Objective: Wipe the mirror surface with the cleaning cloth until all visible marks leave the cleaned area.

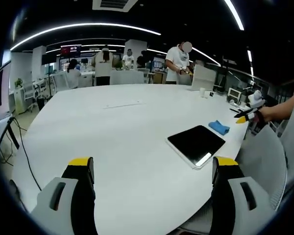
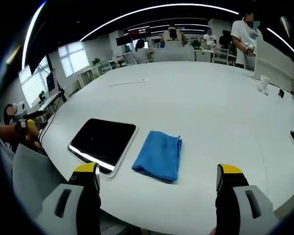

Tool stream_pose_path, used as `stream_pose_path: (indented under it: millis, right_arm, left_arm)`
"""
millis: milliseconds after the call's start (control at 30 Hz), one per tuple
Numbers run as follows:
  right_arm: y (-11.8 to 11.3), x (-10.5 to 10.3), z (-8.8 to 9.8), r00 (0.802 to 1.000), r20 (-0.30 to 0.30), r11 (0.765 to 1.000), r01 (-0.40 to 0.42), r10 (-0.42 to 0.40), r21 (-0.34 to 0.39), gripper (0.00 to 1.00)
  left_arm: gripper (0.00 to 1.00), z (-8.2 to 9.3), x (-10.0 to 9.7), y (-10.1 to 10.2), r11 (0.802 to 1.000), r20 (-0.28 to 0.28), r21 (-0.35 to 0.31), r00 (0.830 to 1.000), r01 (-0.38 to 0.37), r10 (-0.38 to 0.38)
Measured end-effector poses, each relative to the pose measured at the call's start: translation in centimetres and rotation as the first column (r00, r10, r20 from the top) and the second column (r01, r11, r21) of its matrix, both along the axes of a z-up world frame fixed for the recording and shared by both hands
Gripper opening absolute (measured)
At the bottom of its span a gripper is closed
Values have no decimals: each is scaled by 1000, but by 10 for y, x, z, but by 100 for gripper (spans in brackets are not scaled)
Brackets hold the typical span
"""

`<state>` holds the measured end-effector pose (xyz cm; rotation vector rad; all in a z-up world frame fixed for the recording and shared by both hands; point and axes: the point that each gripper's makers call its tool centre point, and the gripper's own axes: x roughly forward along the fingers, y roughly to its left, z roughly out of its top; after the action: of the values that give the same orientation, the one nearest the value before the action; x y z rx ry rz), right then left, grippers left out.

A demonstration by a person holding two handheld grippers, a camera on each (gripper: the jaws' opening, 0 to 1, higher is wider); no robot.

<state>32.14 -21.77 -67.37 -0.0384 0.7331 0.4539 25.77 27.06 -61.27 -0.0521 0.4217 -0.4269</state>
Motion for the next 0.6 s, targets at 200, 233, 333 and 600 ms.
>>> stream_pose_path:
  millis: [200, 233, 333, 600]
  right_arm:
    - [-7, 0, -1, 1000, -3, 1000, 1, -1, -19, 98]
    - [-8, 0, -1, 1000, -3, 1000, 1, -1, -19, 98]
    - [-13, 5, -1, 1000, 8, 1000, -1, 1, -31, 98]
    - [-11, 14, 3, 1000, 16, 1000, 7, -6, -24, 98]
  left_arm:
    - [99, 1, 4, 1, 1000, 1, -1, 1000, -3, 3]
    - [99, 1, 4, 1, 1000, -1, 3, 1000, -3, 3]
    - [99, 1, 6, 0, 1000, -4, 5, 1000, -1, 1]
    - [99, 0, 6, 5, 999, 1, 36, 1000, -17, 17]
